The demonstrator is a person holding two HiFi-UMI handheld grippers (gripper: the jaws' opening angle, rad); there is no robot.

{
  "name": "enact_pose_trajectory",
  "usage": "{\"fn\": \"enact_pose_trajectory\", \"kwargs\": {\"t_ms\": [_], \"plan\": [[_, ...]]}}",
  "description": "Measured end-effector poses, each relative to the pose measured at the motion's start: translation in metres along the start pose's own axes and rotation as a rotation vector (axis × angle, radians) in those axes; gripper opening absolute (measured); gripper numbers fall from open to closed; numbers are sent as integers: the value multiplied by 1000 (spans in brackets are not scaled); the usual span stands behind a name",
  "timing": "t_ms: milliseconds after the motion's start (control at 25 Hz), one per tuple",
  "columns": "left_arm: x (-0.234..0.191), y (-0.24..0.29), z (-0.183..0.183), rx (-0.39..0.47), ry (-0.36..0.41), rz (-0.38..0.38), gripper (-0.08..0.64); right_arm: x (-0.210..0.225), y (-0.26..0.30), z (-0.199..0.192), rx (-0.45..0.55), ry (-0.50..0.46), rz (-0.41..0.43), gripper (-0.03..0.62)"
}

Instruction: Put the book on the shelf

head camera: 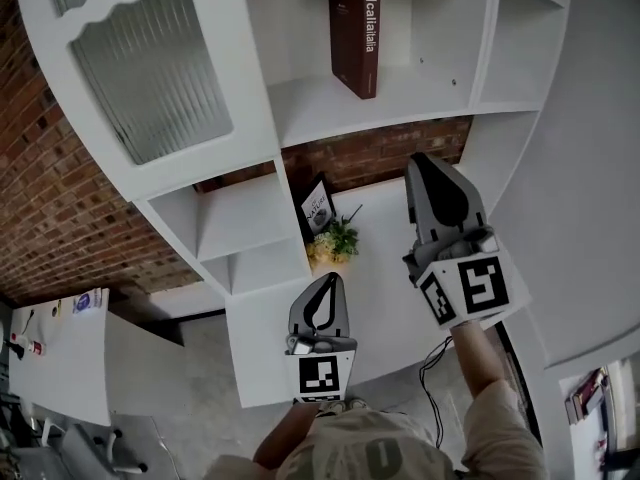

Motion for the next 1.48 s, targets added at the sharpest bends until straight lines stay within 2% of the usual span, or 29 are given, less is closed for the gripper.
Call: {"fn": "enact_pose_trajectory", "kwargs": {"t_ms": [80, 200, 320, 440, 600, 800, 1000, 1480], "plan": [[-1, -3, 1, 13, -2, 10, 12, -15, -22, -22, -17, -17, -20, 25], [-6, -7, -4, -1, 20, 22, 12, -39, -48, -73, -89, 56, -39, 23], [-7, -12, 3, 45, 38, 22, 12, -67, -61, -127, -199, 111, 12, 21], [-6, -16, 5, 56, 46, 22, 12, -84, -72, -154, -267, 86, 23, 15], [-8, -17, 7, 66, 18, 23, 12, -95, -77, -164, -305, 46, 25, 15], [-12, -17, 7, 62, -5, 27, 12, -95, -80, -163, -311, 46, 18, 15], [-15, -20, 2, 54, -7, 33, 12, -89, -86, -176, -348, 103, -7, 15], [-17, -23, -8, 27, -37, 31, 12, -104, -86, -177, -366, 81, 28, 15]]}}
Point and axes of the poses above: the fingertips, and each gripper's own axes: y forward along the fingers, x to its right, z out of its top, the point moved 3 cm from there along -y, backward along the fingers, and after that the axes turned 12 degrees about -x, right-handed, at the moved point
